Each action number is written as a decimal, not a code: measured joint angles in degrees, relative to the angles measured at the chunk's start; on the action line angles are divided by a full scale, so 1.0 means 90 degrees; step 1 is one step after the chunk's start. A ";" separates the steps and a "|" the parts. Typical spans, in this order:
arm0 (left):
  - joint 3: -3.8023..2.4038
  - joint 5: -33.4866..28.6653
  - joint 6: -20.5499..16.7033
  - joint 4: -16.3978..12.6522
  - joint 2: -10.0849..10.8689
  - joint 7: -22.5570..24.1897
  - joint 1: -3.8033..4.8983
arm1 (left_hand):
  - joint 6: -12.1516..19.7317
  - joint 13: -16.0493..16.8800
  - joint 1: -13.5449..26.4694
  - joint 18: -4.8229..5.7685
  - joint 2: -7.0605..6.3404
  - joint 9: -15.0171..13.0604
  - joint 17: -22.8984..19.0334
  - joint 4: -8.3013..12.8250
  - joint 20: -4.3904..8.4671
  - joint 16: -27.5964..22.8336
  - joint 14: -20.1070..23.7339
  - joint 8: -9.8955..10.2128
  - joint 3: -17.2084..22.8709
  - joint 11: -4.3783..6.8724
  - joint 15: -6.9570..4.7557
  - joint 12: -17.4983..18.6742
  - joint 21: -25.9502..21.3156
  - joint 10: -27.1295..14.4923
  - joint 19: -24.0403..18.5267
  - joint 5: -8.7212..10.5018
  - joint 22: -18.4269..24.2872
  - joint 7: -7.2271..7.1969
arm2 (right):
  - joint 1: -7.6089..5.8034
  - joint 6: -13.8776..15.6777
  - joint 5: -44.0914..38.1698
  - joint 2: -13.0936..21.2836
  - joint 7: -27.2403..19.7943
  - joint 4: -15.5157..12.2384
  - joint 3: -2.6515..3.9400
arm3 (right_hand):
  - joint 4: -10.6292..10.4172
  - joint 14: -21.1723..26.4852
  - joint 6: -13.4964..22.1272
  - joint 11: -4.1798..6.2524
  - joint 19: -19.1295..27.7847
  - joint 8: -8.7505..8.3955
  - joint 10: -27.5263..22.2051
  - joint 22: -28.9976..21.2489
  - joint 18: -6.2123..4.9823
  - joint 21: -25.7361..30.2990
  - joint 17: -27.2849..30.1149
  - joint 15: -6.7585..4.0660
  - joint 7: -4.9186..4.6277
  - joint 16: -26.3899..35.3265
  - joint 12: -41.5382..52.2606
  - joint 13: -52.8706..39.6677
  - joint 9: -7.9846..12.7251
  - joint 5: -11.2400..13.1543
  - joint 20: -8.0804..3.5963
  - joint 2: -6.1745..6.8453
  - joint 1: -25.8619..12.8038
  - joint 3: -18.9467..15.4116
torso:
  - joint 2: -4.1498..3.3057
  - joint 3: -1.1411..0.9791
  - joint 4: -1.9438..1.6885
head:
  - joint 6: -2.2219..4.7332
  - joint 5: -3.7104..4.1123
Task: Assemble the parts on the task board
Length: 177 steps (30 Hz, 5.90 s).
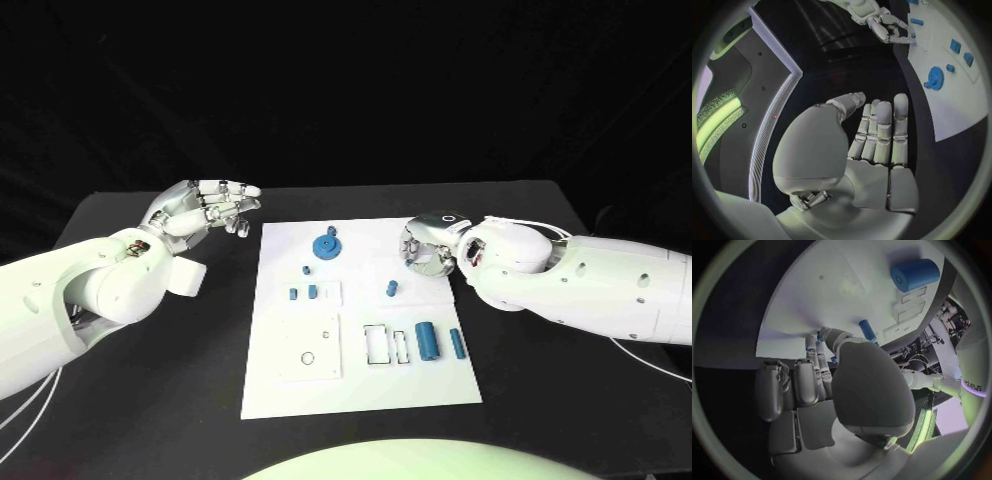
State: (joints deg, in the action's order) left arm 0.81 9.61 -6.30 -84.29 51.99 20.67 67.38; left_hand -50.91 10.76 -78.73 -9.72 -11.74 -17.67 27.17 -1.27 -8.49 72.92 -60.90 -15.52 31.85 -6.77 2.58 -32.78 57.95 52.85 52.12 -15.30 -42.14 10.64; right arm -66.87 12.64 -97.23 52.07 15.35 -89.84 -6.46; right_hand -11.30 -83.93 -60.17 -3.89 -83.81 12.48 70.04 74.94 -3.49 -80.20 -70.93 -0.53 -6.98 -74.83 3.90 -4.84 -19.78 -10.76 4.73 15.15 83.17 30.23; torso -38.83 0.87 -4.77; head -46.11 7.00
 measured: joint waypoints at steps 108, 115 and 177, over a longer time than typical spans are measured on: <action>0.0006 -0.0165 0.0047 0.0214 -0.0341 0.0042 -0.0004 | 0.0024 -0.0021 -0.0024 0.0002 0.0024 0.0003 -0.0019 0.0036 0.0022 -0.0024 0.0022 -0.0029 0.0002 -0.0034 0.0023 0.0000 -0.0036 -0.0127 0.0023 0.0000 0.0044 0.0023 | 0.1251 0.1426 -0.0582 -0.1030 0.0429 -0.1466 -0.0009 | 0.0607 0.0012 -0.0301 -0.0014 0.0001 0.0355 0.0432 -0.0003 0.0098 -0.0536 0.0012 -0.0124 0.0079 -0.0211 -0.0018 -0.0232 -0.0418 0.0002 -0.0047 -0.0251 -0.0033 0.0620 | -0.0002 0.0009 0.0001 | -0.0291 -0.0864; 0.0007 -0.0166 0.0050 0.0227 -0.0340 0.0038 -0.0004 | 0.0024 -0.0022 -0.0024 0.0001 0.0024 0.0003 -0.0019 0.0036 0.0022 -0.0024 0.0022 -0.0029 0.0002 -0.0034 0.0023 0.0000 -0.0036 -0.0127 0.0023 0.0000 0.0043 0.0023 | 0.1252 0.1448 -0.0643 -0.1021 0.0483 -0.1460 -0.0009 | 0.0618 0.0012 -0.0300 -0.0014 0.0001 0.0353 0.0432 -0.0004 0.0115 -0.0548 -0.0002 -0.0124 0.0079 -0.0210 -0.0029 -0.0241 -0.0424 0.0006 -0.0047 -0.0251 -0.0033 0.0630 | -0.0002 0.0010 0.0001 | -0.0309 -0.0865; 0.0011 -0.0166 0.0101 0.0250 -0.0321 -0.0032 -0.0004 | 0.0024 -0.0033 -0.0024 0.0001 0.0024 -0.0002 -0.0026 0.0054 0.0022 -0.0024 0.0022 -0.0029 -0.0016 -0.0056 0.0022 0.0000 -0.0060 -0.0195 0.0023 0.0000 0.0058 0.0023 | 0.1250 0.1164 -0.0822 -0.1122 0.0628 -0.1297 -0.0026 | 0.0520 -0.0009 0.0257 -0.0162 0.0164 -0.0116 -0.0814 -0.0003 0.0046 0.0361 0.0541 0.0058 -0.0089 -0.0040 -0.0018 0.0057 -0.0325 0.0062 0.0161 0.0120 -0.0586 0.0228 | 0.0004 0.0018 0.0003 | -0.0329 -0.0814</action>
State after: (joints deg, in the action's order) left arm 0.91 8.12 -5.39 -82.04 49.10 20.38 67.35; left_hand -50.69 10.47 -78.95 -9.71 -11.52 -17.68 26.93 -0.78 -8.29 72.70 -60.70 -15.79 31.70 -7.27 2.78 -32.78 57.41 51.09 52.32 -15.30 -41.62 10.84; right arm -55.62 23.11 -104.64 41.97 21.00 -101.51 -6.69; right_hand -6.62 -84.02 -57.85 -5.34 -82.34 11.44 62.72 74.91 -3.08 -76.96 -66.06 0.00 -7.78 -75.19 3.75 -4.32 -22.71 -10.20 6.18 16.23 77.89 32.28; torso -38.79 1.03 -4.75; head -49.07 -0.32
